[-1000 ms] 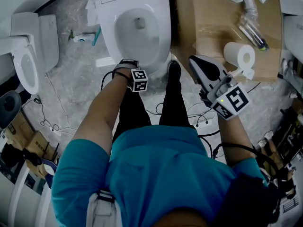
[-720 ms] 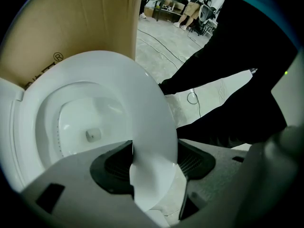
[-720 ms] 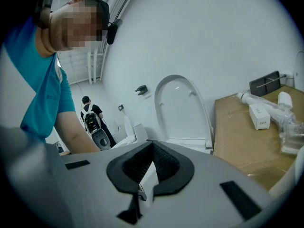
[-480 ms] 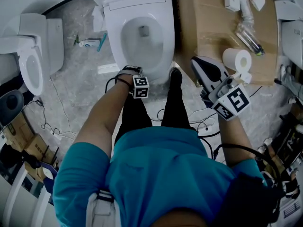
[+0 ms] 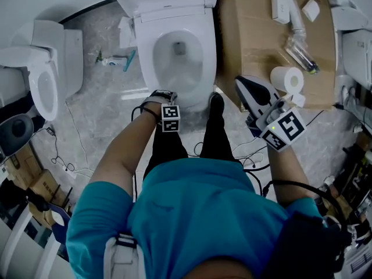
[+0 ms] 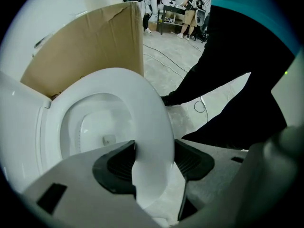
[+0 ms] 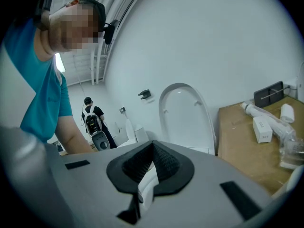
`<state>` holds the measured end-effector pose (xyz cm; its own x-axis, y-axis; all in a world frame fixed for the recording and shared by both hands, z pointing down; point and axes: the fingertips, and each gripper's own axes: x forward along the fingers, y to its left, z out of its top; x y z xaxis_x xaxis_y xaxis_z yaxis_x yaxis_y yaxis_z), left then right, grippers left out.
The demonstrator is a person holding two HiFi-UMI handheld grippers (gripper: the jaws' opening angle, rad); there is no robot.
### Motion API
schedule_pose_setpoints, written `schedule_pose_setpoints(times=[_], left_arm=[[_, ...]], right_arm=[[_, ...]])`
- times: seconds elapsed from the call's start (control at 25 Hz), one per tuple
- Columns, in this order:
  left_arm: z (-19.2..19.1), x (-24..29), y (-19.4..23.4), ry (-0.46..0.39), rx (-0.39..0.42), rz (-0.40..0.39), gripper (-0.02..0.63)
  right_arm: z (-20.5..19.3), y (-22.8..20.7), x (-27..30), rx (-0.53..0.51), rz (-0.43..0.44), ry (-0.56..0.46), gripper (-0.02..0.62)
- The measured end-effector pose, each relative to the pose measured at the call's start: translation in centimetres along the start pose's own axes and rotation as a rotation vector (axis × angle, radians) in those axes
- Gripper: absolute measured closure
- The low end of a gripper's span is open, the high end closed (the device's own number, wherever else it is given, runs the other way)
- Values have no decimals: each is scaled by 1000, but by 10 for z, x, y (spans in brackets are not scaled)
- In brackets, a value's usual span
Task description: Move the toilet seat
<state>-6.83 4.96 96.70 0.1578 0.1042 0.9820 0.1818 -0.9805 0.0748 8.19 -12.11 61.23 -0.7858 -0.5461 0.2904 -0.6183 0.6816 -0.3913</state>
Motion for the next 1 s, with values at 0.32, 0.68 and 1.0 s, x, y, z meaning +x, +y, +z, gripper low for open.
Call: schedule_pose_setpoints(times=[0.32, 0.68, 1.0], left_arm=[[4, -34, 4, -43, -15, 70, 353], [7, -77, 13, -80, -63, 144, 362], [11, -117, 24, -104, -96, 195, 362]], right_arm=[[24, 7, -2, -20, 0, -24, 597], [61, 16, -6, -56, -8, -49, 597], [95, 23, -11, -90, -10, -72, 597]])
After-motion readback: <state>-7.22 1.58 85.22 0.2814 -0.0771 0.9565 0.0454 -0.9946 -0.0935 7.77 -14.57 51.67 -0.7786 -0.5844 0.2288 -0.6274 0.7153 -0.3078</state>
